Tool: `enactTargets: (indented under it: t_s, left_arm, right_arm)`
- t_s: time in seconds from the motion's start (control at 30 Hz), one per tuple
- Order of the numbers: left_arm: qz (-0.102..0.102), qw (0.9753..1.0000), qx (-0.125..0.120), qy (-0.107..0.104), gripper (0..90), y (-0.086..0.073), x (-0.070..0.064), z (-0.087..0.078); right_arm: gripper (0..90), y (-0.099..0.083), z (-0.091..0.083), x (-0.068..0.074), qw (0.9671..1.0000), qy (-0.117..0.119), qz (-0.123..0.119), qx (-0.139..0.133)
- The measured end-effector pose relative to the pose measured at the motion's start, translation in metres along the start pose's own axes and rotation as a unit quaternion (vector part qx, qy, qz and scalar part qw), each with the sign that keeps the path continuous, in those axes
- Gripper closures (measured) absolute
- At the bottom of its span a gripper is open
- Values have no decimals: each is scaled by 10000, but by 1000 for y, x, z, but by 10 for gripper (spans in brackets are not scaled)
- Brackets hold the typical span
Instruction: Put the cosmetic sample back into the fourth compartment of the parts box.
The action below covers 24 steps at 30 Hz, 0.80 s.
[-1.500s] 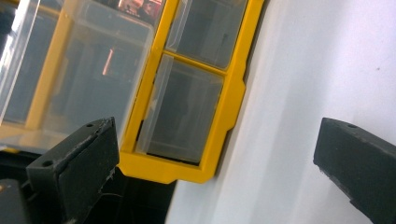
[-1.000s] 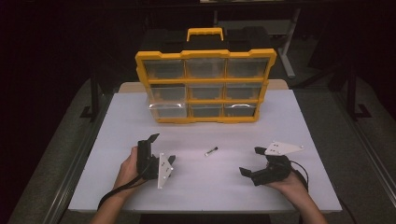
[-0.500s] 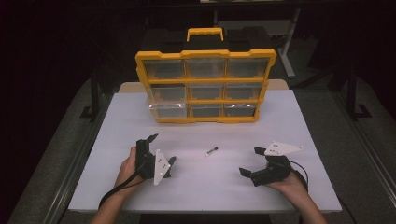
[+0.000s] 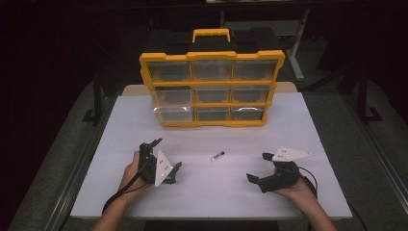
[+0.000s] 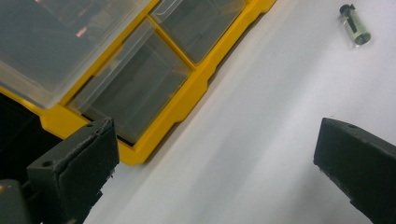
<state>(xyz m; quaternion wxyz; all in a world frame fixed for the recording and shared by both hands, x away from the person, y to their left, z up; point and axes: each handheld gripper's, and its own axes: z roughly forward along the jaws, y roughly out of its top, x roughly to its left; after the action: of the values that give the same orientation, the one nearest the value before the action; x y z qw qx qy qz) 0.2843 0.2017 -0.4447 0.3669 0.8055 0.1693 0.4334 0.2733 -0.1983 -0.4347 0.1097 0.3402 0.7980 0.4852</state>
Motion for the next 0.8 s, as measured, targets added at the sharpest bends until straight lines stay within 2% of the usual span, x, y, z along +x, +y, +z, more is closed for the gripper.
enactTargets:
  t_s: [0.1,0.23,0.47,0.7,0.73,0.8]
  left_arm:
    - [-237,9997,-12,-108,1,1,3,-1]
    - [-377,9990,22,-228,1,0,5,-1]
    - [-771,9962,7,-417,1,-1,8,-1]
    - [-1142,9918,33,-576,1,-3,15,-1]
    - [-1301,9898,-35,-575,1,-3,14,0]
    - [-1472,9872,-62,-604,0,-3,17,0]
  right_arm:
    - [2,0,0,0,10000,-3,-12,-11]
    - [2,-2,1,-1,10000,-14,17,19]
    - [2,-2,1,-1,10000,-1,26,8]
    - [2,-2,1,-2,10000,-12,36,3]
    - [2,-2,1,-2,10000,-17,43,14]
    - [2,-2,1,-2,10000,-23,44,6]
